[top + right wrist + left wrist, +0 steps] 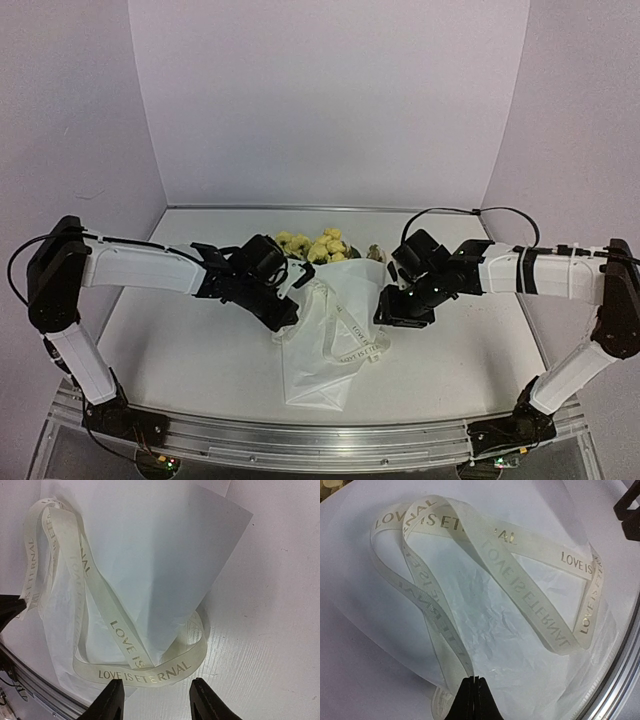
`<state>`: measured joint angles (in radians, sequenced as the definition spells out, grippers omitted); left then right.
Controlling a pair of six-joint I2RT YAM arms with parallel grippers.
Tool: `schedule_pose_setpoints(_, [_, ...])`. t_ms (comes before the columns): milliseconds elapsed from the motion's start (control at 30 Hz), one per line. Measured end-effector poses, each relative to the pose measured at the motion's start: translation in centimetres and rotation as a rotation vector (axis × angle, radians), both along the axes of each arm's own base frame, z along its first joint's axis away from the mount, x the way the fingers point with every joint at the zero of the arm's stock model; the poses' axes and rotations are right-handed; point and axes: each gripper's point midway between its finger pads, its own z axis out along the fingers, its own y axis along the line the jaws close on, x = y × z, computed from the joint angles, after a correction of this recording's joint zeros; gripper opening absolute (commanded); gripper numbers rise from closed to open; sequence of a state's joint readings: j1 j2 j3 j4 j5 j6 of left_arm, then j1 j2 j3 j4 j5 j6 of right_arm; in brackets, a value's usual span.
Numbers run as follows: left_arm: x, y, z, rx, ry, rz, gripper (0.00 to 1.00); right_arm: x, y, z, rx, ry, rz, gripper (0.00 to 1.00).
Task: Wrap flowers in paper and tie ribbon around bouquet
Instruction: Tie the ribbon around the folded bouquet.
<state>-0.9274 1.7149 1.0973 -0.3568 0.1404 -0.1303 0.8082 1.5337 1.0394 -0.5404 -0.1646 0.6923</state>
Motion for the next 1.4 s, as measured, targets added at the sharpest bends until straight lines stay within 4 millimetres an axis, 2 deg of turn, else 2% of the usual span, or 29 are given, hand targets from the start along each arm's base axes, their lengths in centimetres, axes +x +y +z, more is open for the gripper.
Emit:
schedule_pose_setpoints(167, [-1.5, -1.0, 1.8, -0.070, 0.026, -0.057, 0.00, 0.0, 0.0, 0.0, -0.003, -0.001, 0.006, 0.45])
schedule_pose_setpoints(333, [-3.9, -2.2, 1.7, -0.100, 0.088, -0.137, 0.00, -0.2, -0.2, -0.3, -0.011, 0.005, 0.008, 0.45])
schedule_pose_setpoints(467, [-5.9, -3.1, 0.0, -0.086, 0.153, -0.194, 0.02, -0.3, -0.3, -0.4, -0.014, 0.008, 0.007, 0.46])
schedule_pose_setpoints(600, [-6.9, -3.1, -3.0, -0.029, 0.210, -0.209, 0.14, -0.3, -0.4, -0.5, -0.016, 0.011, 0.007, 0.46])
schedule_pose_setpoints(700, [-6.6, -2.8, -4.2, 0.002, 0.211, -0.192, 0.23, -0.4, -0.4, -0.6, -0.019, 0.013, 0.007, 0.46])
schedule_pose_setpoints(800, [-5.8, -2.9, -4.0, 0.003, 0.172, -0.172, 0.29, -0.5, -0.6, -0.7, -0.023, 0.017, 0.007, 0.46])
schedule_pose_setpoints(1067, [-3.6, -3.3, -1.8, -0.029, 0.049, -0.121, 0.35, -0.8, -1.0, -1.0, -0.039, 0.023, 0.005, 0.46])
schedule_pose_setpoints(1400, [-2.8, -2.2, -0.5, -0.039, -0.013, -0.080, 0.40, -0.8, -1.1, -1.0, -0.041, 0.025, 0.004, 0.46])
